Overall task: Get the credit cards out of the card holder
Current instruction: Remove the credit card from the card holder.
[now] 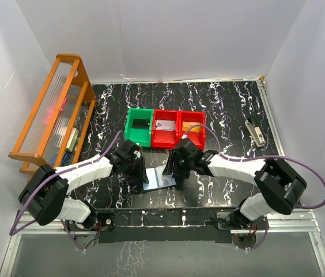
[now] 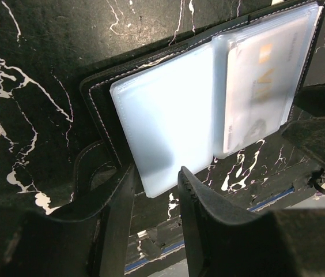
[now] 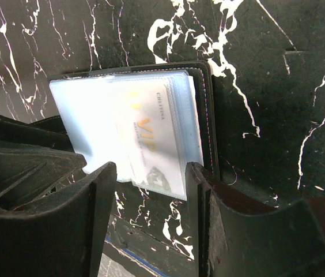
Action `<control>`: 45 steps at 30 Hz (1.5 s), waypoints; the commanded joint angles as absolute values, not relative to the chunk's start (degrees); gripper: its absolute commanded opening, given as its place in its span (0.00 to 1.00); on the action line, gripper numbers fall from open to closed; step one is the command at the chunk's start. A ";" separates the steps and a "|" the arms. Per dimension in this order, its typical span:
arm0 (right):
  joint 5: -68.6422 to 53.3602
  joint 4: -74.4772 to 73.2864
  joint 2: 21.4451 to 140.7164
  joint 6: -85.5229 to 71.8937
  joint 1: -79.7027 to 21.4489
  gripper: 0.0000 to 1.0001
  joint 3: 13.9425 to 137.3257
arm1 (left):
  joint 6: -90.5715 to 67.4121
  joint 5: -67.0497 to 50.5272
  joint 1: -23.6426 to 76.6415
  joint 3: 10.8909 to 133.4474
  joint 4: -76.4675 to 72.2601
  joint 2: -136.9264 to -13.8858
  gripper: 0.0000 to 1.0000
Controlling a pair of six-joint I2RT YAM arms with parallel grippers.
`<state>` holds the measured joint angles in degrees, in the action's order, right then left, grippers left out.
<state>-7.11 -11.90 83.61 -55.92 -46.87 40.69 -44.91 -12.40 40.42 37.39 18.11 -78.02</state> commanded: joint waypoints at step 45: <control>-19.53 6.28 81.99 -61.01 -47.02 0.35 39.18 | -41.66 -12.32 40.85 37.93 19.86 -76.60 0.13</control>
<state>-16.01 -3.31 83.48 -57.78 -46.85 40.75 -42.13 -11.49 40.49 37.39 19.51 -77.06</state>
